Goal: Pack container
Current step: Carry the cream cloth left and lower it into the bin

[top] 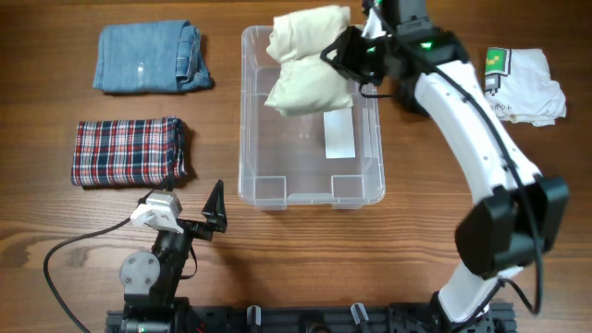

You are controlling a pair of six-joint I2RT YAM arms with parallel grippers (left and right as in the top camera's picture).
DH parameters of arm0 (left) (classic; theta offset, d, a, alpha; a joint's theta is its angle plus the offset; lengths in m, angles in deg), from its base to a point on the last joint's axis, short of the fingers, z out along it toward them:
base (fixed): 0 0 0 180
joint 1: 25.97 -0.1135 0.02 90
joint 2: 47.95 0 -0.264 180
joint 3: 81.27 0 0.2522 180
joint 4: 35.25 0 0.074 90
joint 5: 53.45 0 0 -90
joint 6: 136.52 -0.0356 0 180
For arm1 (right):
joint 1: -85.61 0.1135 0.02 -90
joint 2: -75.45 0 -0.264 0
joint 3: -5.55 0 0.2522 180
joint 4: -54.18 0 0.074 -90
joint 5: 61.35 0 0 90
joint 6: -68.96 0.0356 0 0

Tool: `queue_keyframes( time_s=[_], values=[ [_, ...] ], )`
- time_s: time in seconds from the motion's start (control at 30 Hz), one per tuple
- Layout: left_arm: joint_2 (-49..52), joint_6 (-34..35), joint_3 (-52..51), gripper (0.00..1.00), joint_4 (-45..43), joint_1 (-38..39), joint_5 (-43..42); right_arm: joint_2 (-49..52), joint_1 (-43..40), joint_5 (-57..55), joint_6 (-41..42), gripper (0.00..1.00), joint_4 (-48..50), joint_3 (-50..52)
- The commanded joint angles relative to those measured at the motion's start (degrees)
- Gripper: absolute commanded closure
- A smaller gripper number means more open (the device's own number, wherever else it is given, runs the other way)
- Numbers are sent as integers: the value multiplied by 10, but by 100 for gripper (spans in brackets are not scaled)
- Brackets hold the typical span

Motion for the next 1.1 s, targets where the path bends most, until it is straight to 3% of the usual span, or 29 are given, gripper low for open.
queue_keyframes(
  time_s=[0.0,0.4,0.53,0.63,0.77,0.9,1.07],
  values=[
    [-3,-9,-3,0,3,-4,3,28,19,12,22,74,22,-9],
    [-4,-9,-3,0,3,-4,3,99,38,17,40,73,52,-9],
    [-4,-9,-3,0,3,-4,3,105,38,11,52,66,59,-8],
    [-4,-9,-3,0,3,-4,3,106,38,7,52,53,61,-8],
    [-4,-9,-3,0,3,-4,3,106,38,5,50,14,60,-8],
    [-4,-9,-3,0,3,-4,3,106,38,0,32,1,59,-8],
    [-3,-9,-3,0,3,-4,3,103,37,-41,-16,1,26,-36]
  ],
)
